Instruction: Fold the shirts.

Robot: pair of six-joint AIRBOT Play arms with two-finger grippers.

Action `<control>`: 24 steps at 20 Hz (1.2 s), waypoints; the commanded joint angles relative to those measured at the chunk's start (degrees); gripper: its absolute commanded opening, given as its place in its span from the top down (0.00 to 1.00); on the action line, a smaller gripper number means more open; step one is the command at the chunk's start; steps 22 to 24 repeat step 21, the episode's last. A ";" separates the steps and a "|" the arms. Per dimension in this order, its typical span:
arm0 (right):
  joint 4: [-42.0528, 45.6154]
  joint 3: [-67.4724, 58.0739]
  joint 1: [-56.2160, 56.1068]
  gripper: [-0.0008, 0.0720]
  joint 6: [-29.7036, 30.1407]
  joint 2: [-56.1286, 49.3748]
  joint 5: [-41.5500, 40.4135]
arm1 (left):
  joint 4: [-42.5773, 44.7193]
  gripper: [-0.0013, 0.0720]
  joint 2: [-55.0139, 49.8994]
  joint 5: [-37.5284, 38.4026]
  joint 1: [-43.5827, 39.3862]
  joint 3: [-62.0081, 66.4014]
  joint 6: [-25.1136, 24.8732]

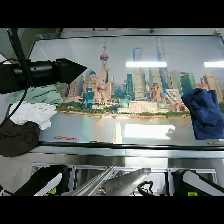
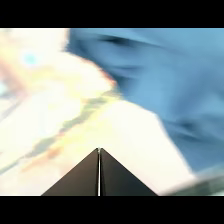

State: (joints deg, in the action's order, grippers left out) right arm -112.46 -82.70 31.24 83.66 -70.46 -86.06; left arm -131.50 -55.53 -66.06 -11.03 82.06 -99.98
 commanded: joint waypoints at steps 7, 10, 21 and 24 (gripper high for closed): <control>-2.69 19.08 -45.00 0.96 3.89 12.59 23.43 | 7.45 0.97 1.51 1.18 -8.59 -16.52 5.14; -1.57 25.00 -51.47 0.96 3.17 13.64 28.15 | 7.32 0.97 2.71 2.99 -11.37 -23.08 6.10; -2.03 25.07 -52.28 0.96 3.23 13.25 26.10 | 7.32 0.97 2.67 4.52 -11.61 -26.36 6.16; -2.03 25.07 -52.28 0.96 3.23 13.25 26.10 | 7.32 0.97 2.67 4.52 -11.61 -26.36 6.16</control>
